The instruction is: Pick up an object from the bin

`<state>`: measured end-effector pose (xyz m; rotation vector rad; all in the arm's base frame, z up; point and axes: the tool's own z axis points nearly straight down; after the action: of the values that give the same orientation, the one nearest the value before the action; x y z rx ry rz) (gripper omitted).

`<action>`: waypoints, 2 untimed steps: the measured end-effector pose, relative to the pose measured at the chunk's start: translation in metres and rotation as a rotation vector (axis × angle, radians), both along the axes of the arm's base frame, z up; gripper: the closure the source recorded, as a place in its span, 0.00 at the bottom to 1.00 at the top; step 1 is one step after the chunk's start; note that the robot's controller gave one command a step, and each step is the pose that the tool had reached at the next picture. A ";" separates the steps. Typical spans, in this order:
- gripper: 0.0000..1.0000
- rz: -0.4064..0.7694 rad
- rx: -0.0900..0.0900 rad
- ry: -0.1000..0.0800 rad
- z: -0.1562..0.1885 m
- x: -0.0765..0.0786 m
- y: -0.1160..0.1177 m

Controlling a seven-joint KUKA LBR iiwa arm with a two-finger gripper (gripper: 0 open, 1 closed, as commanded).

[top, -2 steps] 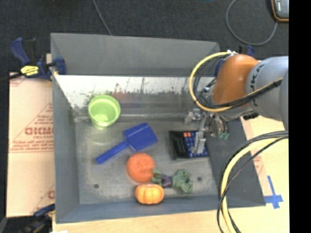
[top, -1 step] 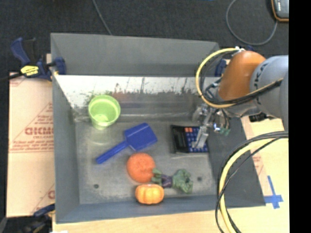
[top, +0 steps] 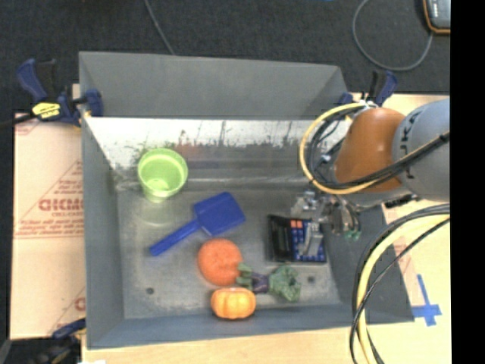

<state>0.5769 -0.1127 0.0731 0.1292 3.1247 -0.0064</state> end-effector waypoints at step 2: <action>1.00 0.004 0.001 0.007 0.023 -0.009 0.001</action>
Offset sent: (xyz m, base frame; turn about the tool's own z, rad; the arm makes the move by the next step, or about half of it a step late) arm -0.0267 0.0039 0.1210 -0.0276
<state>0.5679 -0.1112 0.0965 0.1230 3.1316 -0.0057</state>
